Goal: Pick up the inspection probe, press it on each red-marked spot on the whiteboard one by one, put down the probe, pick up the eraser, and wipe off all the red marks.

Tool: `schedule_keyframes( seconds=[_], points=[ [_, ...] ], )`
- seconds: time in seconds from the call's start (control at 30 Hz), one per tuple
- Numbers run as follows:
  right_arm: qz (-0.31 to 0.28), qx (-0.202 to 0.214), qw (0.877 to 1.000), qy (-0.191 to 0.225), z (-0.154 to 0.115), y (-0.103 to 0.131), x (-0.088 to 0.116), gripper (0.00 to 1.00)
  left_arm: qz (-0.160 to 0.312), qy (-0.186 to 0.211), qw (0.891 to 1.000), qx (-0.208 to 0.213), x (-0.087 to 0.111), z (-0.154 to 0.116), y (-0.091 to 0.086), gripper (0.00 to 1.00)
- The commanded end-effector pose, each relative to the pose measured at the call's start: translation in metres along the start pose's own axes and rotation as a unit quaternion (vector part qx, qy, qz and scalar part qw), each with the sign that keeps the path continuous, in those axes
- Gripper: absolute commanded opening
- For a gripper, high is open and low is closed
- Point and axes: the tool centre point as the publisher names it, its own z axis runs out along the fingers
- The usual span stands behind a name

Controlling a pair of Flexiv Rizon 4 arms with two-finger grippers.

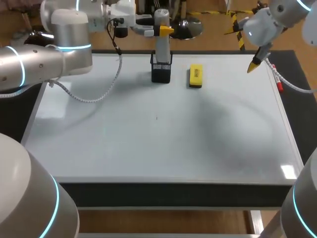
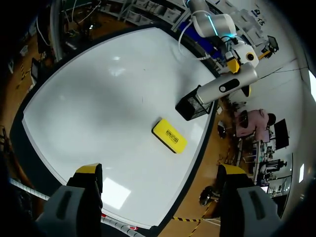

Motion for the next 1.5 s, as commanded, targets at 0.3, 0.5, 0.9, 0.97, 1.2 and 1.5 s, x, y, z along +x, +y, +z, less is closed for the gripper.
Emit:
schedule_keyframes(
  seconds=[0.3,0.5,0.9,0.97,1.2,1.5],
  points=[
    [-0.001,0.002,1.0,0.001,-0.001,0.0,0.0,1.0,-0.007,0.004,1.0,-0.006,-0.011,0.001,0.012,0.0],
    [-0.001,0.002,1.0,0.001,-0.001,0.0,0.0,1.0,-0.014,-0.001,1.0,-0.013,-0.015,0.002,0.021,0.0],
    [-0.001,0.002,1.0,0.001,-0.001,0.0,0.0,1.0,-0.02,-0.004,1.0,-0.015,-0.018,0.003,0.041,0.0],
    [-0.001,0.002,1.0,0.001,-0.001,0.0,0.0,1.0,-0.018,-0.003,1.0,-0.015,-0.018,0.005,0.044,0.0],
    [-0.001,0.002,1.0,0.001,-0.001,0.0,0.0,1.0,-0.014,-0.001,1.0,-0.017,-0.019,0.006,0.055,0.0],
    [-0.001,0.002,1.0,0.001,-0.001,0.0,0.0,1.0,-0.002,0.003,1.0,-0.015,-0.022,0.006,0.068,0.0]
  ],
)
